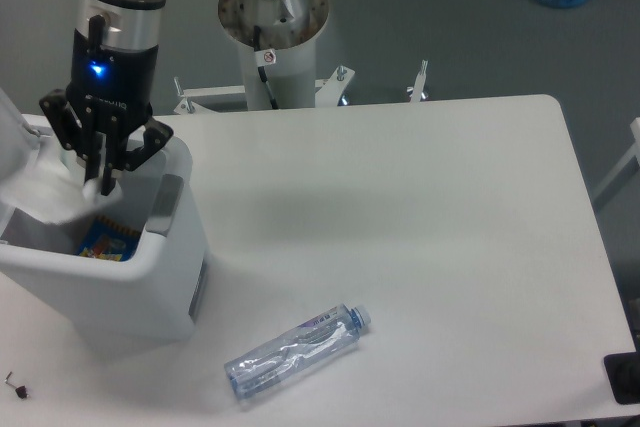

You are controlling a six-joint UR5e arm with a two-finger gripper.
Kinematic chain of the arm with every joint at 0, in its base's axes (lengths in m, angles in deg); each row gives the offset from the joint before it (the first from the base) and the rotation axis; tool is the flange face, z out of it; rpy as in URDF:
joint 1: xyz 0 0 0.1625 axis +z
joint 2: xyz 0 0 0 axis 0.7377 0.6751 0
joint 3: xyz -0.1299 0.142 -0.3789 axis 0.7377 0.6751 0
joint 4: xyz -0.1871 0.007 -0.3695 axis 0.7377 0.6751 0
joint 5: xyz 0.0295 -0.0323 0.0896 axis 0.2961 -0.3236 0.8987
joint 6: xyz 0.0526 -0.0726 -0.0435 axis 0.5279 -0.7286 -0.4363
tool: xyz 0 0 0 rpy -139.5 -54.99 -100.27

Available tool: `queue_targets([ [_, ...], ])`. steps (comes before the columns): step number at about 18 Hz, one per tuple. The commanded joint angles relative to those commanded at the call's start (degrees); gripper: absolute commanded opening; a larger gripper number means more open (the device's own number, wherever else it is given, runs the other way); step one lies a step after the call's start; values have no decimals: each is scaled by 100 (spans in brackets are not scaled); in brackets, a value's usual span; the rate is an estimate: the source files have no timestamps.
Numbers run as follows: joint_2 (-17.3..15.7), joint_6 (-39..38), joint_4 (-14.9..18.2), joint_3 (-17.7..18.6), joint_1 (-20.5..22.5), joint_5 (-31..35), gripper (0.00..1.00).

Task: Place the trash in the trash can
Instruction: 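Open the gripper to drop the bag into the bin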

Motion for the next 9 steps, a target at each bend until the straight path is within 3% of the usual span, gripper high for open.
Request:
queue_targets([
  [3,-27,0,0,-17,96,9,100],
  [5,-27,-253,-70,-18,525,-96,100],
  [7,-18,-780,-516,0,991,-342,100],
  [9,78,-826,-650,-44,1300,-334,100],
])
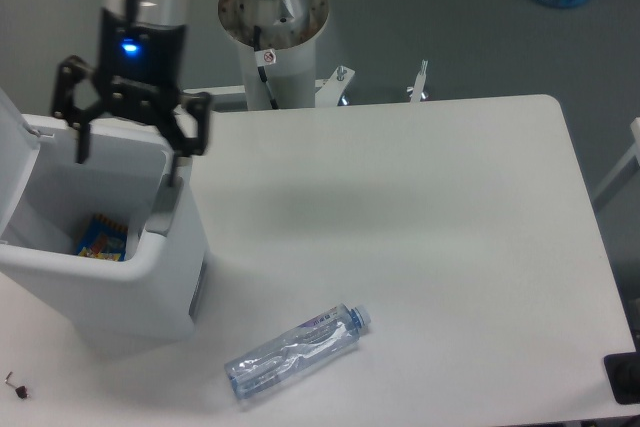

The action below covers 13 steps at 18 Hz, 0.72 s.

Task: Place the trash in the trash can
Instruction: 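Open the gripper to drop the bag into the bin, then move the gripper over the clear water bottle's cap end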

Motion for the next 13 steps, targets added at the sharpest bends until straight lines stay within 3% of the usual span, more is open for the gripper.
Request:
queue_targets([
  [3,220,428,-18,-53,597,35,100],
  [8,720,1142,-53,-114,1055,817,100],
  [13,1265,3106,-53,-185,1240,1010,100],
])
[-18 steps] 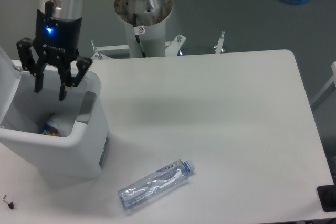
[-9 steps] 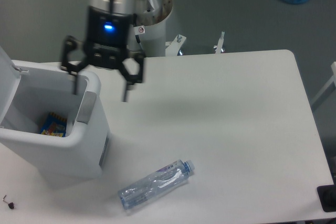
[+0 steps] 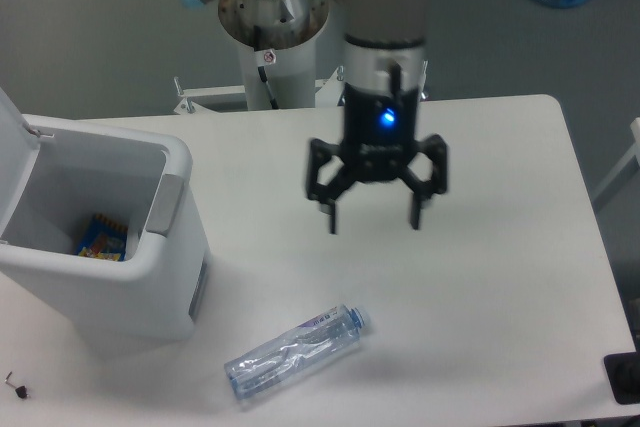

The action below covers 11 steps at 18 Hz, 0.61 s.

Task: Place the trash in the trash can
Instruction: 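Move the gripper over the clear water bottle's cap end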

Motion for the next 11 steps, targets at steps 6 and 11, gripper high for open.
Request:
queue_targets([
  [6,800,2059,18,-44,-175,933,100],
  [11,1398,2518,114,-492,-456,950,100],
])
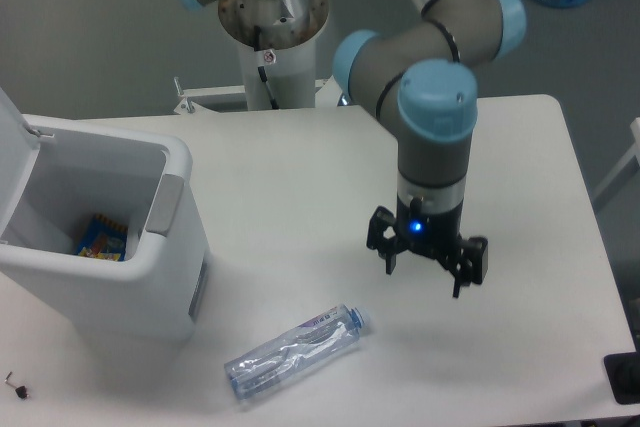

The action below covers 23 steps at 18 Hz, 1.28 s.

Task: Place the trash in the trash can
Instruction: 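Move the gripper over the clear water bottle's cap end, then close the gripper on the bottle near its cap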

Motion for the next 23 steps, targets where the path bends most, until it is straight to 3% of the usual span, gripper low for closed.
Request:
queue_targets([
  [3,334,447,-27,-35,-202,52,100],
  [8,545,1441,228,62,-475,659,100],
  [10,712,1450,228,17,-510,659,100],
  [23,757,1442,263,219,-581,879,100],
])
